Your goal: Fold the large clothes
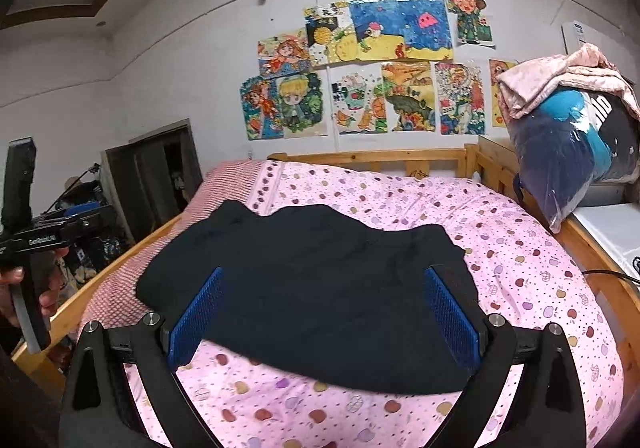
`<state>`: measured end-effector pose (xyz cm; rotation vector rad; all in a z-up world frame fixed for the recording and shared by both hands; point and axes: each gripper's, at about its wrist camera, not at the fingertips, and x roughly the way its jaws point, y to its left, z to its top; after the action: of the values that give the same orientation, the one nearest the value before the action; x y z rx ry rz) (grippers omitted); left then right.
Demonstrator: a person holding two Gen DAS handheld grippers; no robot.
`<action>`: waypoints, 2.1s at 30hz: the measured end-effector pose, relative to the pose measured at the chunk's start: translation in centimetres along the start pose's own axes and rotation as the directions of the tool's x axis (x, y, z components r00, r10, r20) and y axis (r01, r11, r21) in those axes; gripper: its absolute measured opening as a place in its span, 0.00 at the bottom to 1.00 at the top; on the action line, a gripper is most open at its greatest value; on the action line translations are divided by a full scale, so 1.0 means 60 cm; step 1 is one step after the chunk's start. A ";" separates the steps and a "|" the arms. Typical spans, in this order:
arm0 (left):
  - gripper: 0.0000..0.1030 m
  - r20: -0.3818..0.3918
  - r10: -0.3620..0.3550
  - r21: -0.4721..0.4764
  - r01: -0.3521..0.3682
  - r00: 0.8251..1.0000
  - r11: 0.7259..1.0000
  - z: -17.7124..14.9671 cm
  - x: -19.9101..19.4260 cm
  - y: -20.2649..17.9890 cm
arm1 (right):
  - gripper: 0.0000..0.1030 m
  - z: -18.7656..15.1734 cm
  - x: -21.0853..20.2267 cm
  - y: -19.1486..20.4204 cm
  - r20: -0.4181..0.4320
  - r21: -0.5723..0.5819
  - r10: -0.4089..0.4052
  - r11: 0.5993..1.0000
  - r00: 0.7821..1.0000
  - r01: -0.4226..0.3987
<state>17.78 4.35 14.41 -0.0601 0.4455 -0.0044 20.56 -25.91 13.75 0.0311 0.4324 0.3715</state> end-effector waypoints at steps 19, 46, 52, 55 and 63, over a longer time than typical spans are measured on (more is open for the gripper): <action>1.00 0.028 0.023 0.023 -0.023 0.999 0.999 0.000 -0.035 -0.001 | 0.94 -0.016 -0.040 0.027 0.019 -0.013 0.065 0.998 0.998 -0.065; 1.00 -0.029 0.006 0.146 -0.002 1.000 0.989 -0.002 0.020 -0.018 | 0.94 -0.052 0.011 -0.012 -0.005 0.060 0.074 0.996 0.997 -0.073; 1.00 -0.048 0.025 0.187 -0.015 0.999 0.982 -0.016 0.024 -0.016 | 0.94 -0.077 0.017 -0.008 -0.019 0.060 0.069 0.996 0.997 -0.068; 1.00 -0.065 0.027 0.151 -0.017 0.998 0.988 -0.029 0.025 -0.020 | 0.94 -0.088 0.021 -0.003 -0.027 0.055 0.061 0.997 0.998 -0.059; 1.00 0.000 -0.007 0.046 0.007 1.000 0.999 -0.092 0.014 -0.052 | 0.94 -0.109 0.022 0.015 -0.036 0.024 0.069 0.997 0.997 -0.069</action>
<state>16.16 0.91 9.25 -0.0166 0.4444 -0.0217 18.62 -24.91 7.37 0.0613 0.4728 0.4358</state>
